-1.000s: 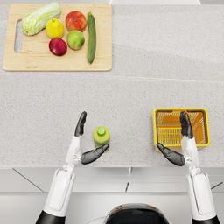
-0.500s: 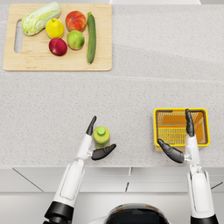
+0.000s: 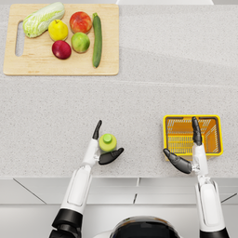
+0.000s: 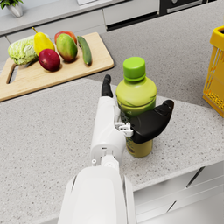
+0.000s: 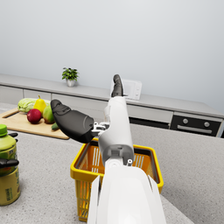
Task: Pick up the green tea and place it into the yellow basket
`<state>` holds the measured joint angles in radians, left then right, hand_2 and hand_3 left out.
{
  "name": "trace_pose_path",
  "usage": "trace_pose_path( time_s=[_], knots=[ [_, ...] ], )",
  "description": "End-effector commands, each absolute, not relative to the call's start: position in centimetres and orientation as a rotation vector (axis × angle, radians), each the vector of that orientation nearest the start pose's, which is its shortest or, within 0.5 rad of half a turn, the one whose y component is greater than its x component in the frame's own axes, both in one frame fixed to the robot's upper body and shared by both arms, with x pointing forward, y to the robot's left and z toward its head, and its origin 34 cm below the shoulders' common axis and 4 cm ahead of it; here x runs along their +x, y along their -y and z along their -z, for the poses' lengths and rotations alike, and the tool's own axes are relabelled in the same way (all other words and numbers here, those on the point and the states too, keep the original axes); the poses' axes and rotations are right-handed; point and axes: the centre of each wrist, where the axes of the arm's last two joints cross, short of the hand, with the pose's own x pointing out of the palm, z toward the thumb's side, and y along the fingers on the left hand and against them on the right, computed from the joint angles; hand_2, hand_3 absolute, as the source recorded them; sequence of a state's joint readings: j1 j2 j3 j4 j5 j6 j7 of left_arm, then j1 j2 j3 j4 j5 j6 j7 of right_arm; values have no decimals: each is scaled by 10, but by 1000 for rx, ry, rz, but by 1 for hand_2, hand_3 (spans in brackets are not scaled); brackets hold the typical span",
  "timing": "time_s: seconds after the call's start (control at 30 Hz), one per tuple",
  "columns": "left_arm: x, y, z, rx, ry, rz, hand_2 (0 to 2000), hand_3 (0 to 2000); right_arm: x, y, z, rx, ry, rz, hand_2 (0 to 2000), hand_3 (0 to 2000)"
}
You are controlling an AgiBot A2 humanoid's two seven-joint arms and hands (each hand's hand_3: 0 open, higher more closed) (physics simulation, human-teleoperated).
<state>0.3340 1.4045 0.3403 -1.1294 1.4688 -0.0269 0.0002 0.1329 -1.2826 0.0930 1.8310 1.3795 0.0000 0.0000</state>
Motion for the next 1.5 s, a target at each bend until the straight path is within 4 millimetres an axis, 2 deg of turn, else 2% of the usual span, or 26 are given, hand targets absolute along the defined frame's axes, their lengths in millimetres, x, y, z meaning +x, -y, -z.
trace_pose_path(
  time_s=[0.03,0.13,0.2,0.23,0.33,0.4,0.5,0.63,0.67,0.7,0.83,0.9,1.07,1.1,1.13,1.2,1.23,1.27,1.33,1.4,1.5],
  knots=[
    [303,-163,-72,15,-248,1824,2000,980,237,207,-200,-372,230,-1701,0,0],
    [304,-161,-71,7,-247,1832,2000,1960,238,197,-202,-371,250,-1731,0,0],
    [303,-160,-79,29,-212,1827,2000,2000,238,192,-203,-370,260,-1742,0,0],
    [300,-158,-97,81,-145,1839,2000,2000,238,187,-202,-364,262,-1759,0,0],
    [296,-143,-172,274,118,1873,2000,2000,245,154,-196,-319,276,-1860,0,0],
    [291,-131,-211,373,262,1903,2000,2000,252,139,-198,-305,292,-1895,0,0],
    [289,-115,-239,430,368,1941,2000,2000,261,127,-199,-287,303,-1915,0,0],
    [284,-93,-256,467,442,2003,2000,2000,264,107,-204,-281,331,-1964,0,0],
    [282,-86,-258,553,392,2064,2000,2000,265,104,-207,-283,343,-1968,0,0],
    [279,-80,-258,497,442,2057,2000,2000,267,101,-210,-284,355,-1971,0,0],
    [268,-60,-246,500,405,2150,2000,2000,272,92,-217,-285,382,-1977,0,0],
    [264,-57,-239,500,375,2153,2000,2000,274,94,-222,-297,396,-1964,0,0],
    [263,-56,-235,505,342,2133,2000,2000,277,90,-229,-486,298,-1964,0,0],
    [265,-57,-235,508,339,2130,2000,2000,276,92,-229,-508,291,-1973,1361,327],
    [265,-59,-235,516,335,2127,2000,2000,277,91,-231,-551,263,-2075,2000,653],
    [266,-60,-236,534,332,2138,2000,2000,276,90,-233,-604,232,-2192,2000,1307],
    [263,-62,-236,549,329,2152,639,1673,277,89,-233,-612,223,-2203,2000,1633],
    [262,-66,-238,557,334,2133,0,1347,278,91,-235,-615,221,-2190,2000,1960],
    [262,-79,-249,573,378,2062,0,693,282,100,-242,-624,240,-2129,2000,2000],
    [263,-103,-258,576,415,1959,0,40,290,121,-252,-614,279,-2018,2000,2000],
    [261,-144,-264,578,432,1804,0,0,299,159,-267,-609,338,-1867,2000,2000]
  ],
)
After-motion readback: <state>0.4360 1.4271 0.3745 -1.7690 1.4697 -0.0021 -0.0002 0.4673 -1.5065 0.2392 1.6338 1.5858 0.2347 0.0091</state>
